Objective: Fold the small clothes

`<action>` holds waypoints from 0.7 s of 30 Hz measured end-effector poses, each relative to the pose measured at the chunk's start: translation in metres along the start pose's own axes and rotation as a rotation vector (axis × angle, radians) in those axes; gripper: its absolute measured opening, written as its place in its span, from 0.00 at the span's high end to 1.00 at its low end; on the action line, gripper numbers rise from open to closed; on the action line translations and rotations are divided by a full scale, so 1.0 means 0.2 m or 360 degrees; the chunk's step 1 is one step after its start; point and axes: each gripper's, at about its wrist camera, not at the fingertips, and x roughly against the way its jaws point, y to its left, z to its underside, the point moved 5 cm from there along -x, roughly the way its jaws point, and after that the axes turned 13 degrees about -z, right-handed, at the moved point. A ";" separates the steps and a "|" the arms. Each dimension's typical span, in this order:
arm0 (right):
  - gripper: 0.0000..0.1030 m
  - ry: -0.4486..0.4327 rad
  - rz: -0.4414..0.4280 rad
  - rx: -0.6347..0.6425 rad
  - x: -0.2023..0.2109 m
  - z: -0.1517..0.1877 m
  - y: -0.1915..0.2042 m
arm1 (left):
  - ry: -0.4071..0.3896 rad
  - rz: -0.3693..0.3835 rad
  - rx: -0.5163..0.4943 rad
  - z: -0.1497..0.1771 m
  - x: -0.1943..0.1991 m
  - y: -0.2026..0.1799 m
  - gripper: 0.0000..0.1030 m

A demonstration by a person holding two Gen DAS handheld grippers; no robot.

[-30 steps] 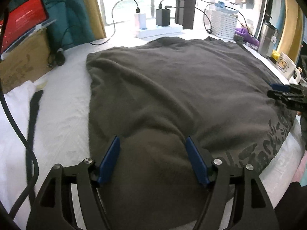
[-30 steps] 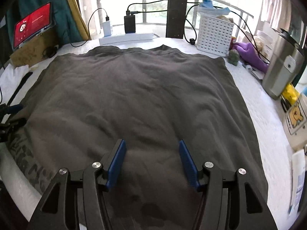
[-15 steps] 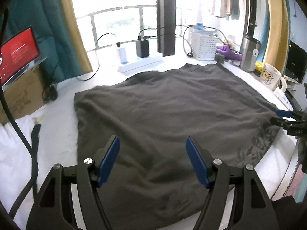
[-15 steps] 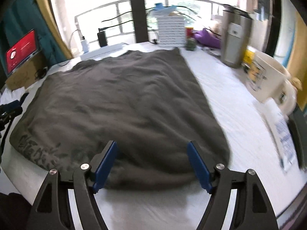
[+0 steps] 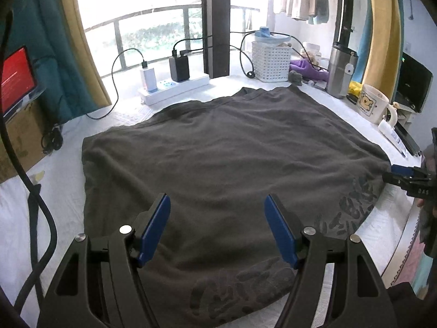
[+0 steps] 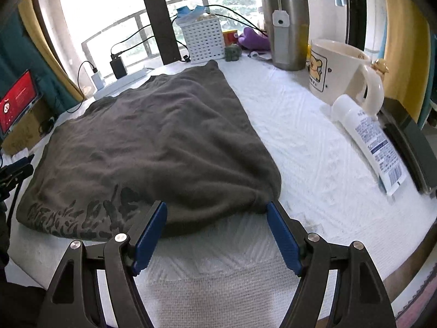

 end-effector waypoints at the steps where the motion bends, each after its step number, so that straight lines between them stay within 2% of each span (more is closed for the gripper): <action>1: 0.25 -0.0010 -0.0001 0.0003 0.00 0.00 0.00 | 0.0011 -0.0003 0.0005 0.00 -0.01 0.00 0.30; 12: 0.22 -0.0072 -0.0123 -0.0167 -0.06 -0.09 -0.03 | 0.0074 -0.0014 0.0032 0.00 -0.08 0.04 0.30; 21: 0.22 -0.0101 -0.0099 -0.0137 -0.16 -0.19 0.01 | 0.0092 -0.0029 0.0078 -0.01 -0.13 0.12 0.30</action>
